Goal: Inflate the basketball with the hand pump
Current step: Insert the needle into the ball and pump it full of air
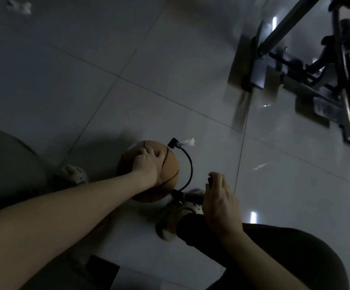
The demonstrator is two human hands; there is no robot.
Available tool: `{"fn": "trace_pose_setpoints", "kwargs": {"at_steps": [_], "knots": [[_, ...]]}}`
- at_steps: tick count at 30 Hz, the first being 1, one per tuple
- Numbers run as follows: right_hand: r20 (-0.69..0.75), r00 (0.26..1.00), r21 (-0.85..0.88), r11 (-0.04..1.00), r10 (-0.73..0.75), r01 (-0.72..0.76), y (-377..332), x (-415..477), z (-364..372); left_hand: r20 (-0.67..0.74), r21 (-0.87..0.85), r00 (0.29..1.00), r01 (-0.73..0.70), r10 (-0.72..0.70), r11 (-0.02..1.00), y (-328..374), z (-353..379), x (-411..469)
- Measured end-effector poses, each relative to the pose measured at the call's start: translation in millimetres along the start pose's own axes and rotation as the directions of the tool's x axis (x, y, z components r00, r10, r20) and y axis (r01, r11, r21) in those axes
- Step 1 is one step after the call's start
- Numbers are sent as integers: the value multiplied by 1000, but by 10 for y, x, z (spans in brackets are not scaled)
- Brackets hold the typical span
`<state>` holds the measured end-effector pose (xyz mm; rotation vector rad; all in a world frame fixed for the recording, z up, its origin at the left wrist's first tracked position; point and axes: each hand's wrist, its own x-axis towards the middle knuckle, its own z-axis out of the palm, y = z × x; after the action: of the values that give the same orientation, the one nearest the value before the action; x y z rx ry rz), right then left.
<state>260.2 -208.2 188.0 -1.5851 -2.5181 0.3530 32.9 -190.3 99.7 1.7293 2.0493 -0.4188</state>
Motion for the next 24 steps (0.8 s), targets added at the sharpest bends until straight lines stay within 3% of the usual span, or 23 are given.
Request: {"fn": "trace_pose_setpoints", "kwargs": {"at_steps": [13,20,24], "knots": [[178,982,-82,996,60,-46,170,370,723,-15,-6,999,-29,28,1000,-118,65,103],[223,974,-92,993,-51,73,53,341,424,63,0,998,2,-2,1000,-89,-23,36],[141,980,-63,987,-139,149,-120,330,-112,75,6,997,34,-34,999,-67,-111,21]]}}
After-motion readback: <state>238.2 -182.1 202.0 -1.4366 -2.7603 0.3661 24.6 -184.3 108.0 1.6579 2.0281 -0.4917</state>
